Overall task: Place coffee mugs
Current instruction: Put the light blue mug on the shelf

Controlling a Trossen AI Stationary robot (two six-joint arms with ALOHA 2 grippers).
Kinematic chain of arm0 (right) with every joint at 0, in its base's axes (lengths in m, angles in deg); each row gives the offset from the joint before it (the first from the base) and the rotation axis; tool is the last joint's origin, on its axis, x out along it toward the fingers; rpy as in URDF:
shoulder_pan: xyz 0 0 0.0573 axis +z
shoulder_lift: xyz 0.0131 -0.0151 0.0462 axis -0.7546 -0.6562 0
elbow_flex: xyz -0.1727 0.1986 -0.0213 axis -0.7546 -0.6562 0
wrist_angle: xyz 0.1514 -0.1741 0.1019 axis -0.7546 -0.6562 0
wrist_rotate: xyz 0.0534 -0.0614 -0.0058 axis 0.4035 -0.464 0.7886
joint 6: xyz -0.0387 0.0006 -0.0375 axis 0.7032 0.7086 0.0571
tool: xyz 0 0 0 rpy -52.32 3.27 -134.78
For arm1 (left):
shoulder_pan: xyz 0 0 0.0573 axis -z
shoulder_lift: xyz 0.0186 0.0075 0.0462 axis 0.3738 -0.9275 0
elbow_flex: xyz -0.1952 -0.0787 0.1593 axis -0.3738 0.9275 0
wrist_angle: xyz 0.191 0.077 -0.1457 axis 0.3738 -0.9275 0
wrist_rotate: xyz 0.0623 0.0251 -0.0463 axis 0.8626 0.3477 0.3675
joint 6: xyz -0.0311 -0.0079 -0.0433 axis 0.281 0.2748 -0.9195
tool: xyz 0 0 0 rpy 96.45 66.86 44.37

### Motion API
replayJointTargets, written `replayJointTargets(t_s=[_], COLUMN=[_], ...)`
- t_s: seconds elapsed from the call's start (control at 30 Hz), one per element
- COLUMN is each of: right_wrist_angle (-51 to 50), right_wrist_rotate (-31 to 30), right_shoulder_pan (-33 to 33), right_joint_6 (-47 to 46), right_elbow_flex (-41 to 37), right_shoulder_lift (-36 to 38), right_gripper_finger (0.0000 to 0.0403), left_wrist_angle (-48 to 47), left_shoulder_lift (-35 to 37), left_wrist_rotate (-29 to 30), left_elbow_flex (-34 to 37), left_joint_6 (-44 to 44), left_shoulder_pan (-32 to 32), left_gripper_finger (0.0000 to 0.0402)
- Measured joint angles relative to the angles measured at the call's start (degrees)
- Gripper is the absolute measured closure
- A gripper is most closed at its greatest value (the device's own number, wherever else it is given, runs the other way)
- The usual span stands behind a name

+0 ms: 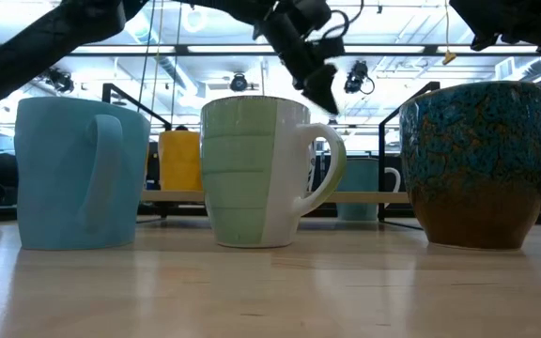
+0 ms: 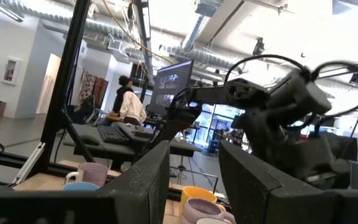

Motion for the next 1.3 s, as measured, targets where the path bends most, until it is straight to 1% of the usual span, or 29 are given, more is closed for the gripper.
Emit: replayJointTargets(t_s=[0.1, 0.2, 0.27, 0.4, 0.47, 0.53, 0.7, 0.9, 1.0, 1.13, 1.23, 1.3], right_wrist_angle=[0.28, 0.14, -0.44, -0.52, -0.56, -0.75, -1.81, -0.35, 2.18, 4.62, 5.14, 5.58], right_wrist_rotate=[-0.19, -0.20, -0.21, -1.54, -2.33, -2.79, -3.71, -5.11, -5.39, -6.43, -7.48, -9.34], right_shoulder_pan=[0.00, 0.00, 0.00, 0.00, 0.00, 0.00, 0.00, 0.00, 0.00, 0.00, -0.04, -0.04], right_joint_6=[0.55, 0.57, 0.63, 0.37, 0.37, 0.27, -0.06, -0.09, -0.02, 0.98, 0.84, -0.47], right_elbow_flex=[0.00, 0.00, 0.00, 0.00, 0.00, 0.00, 0.00, 0.00, 0.00, 0.00, 0.80, 2.39], right_shoulder_lift=[-0.02, 0.00, 0.00, 0.00, 0.00, 0.00, -0.10, -3.52, -6.58, -10.13, -12.14, -14.01], right_gripper_finger=[0.0259, 0.0259, 0.0259, 0.0259, 0.0259, 0.0259, 0.0259, 0.0264, 0.0270, 0.0276, 0.0279, 0.0279], left_wrist_angle=[1.82, 6.23, 4.55, -3.97, -6.77, -9.29, -14.72, -16.42, -14.66, -9.75, -2.18, 2.31], left_shoulder_lift=[-0.17, -1.18, -1.09, 1.00, 2.19, 3.16, 5.91, 7.25, 7.77, 9.06, 12.95, 16.94], left_wrist_rotate=[-1.39, -1.46, -1.13, -0.59, 0.89, 2.39, 3.15, 3.05, 2.24, 2.26, 2.22, 1.71], left_elbow_flex=[-0.06, 0.00, 0.01, 0.01, 0.01, -0.01, -0.01, 0.54, 4.36, 11.78, 17.89, 22.63], left_joint_6=[0.58, 1.92, 2.08, 2.00, 1.60, 0.70, -1.86, -3.19, -4.03, -2.67, 0.16, 1.60], left_shoulder_pan=[0.26, 0.90, 1.36, 2.94, 3.95, 4.79, 6.88, 9.18, 9.54, 9.44, 9.44, 9.15], left_gripper_finger=[0.0271, 0.0276, 0.0276, 0.0278, 0.0284, 0.0293, 0.0327, 0.0358, 0.0366, 0.0375, 0.0382, 0.0386])
